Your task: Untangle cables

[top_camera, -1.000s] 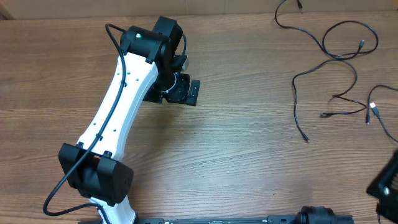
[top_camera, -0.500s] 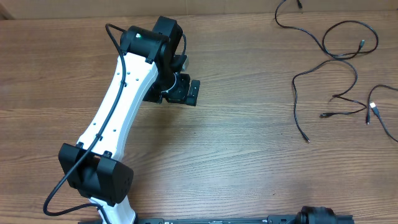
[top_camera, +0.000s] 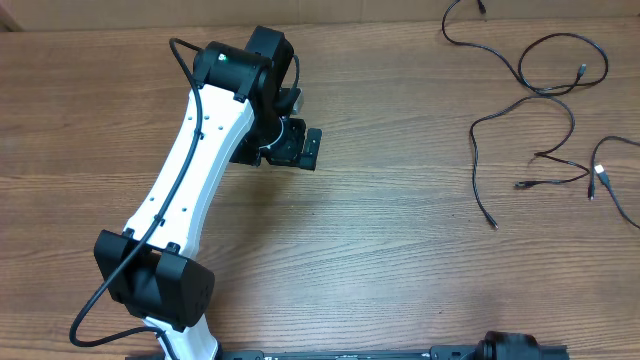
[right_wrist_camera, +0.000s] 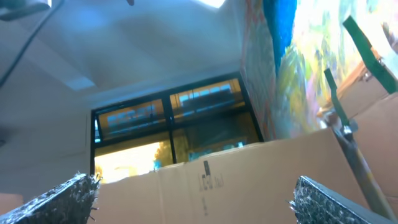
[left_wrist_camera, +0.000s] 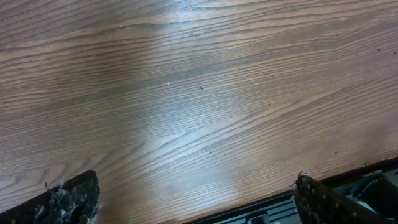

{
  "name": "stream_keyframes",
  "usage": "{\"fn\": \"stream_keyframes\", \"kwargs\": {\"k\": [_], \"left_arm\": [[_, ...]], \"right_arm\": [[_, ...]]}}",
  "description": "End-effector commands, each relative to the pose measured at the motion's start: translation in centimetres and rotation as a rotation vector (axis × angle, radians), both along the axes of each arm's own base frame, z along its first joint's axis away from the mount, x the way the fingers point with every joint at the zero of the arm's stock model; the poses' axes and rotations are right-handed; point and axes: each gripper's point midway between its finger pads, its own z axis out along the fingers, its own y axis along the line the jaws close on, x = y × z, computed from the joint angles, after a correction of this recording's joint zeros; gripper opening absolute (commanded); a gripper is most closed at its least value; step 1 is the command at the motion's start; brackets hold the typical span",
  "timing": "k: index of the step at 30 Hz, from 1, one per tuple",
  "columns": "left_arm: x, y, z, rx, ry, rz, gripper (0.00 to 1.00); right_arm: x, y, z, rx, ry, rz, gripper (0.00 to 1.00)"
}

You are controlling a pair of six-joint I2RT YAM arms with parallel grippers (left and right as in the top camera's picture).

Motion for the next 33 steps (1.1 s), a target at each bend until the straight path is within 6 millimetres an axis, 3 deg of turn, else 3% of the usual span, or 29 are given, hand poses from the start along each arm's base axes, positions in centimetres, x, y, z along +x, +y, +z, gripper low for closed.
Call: {"fn": "stream_keyframes", "kwargs": {"k": [1, 6, 12, 17, 23, 29, 33], "left_arm": [[-0.2, -0.2, 1.4, -0.023, -0.035, 0.005, 1.00], [-0.1, -0.2, 1.4, -0.023, -0.035, 0.007, 1.00], [-0.2, -0.2, 1.4, -0.023, -0.035, 0.006, 1.00], [-0.1, -0.2, 1.4, -0.023, -0.035, 0.008, 1.00], [-0.1, -0.2, 1.4, -0.023, -0.035, 0.007, 1.00], [-0.1, -0.2, 1.4, -0.024, -0.035, 0.008, 1.00], [-0.1, -0.2, 1.4, -0.023, -0.035, 0.008, 1.00]], "right_arm": [[-0.6, -0.2, -0.1, -0.004, -0.007, 0.032, 1.00], [-1.2, -0.5, 0.4, -0.006, -0.036, 0.065, 1.00], [-3.7, -0.4, 2.4, -0.014, -0.169, 0.068, 1.00], [-3.1, -0.4, 2.4, -0.014, -0.170, 0.068, 1.00], [1.7, -0.6, 0.7, -0.007, -0.068, 0.070, 1.00], [9.6, -0.4, -3.9, 0.093, 0.134, 0.192, 1.00], [14.4, -0.8, -7.4, 0.119, 0.240, 0.173, 1.00]]}}
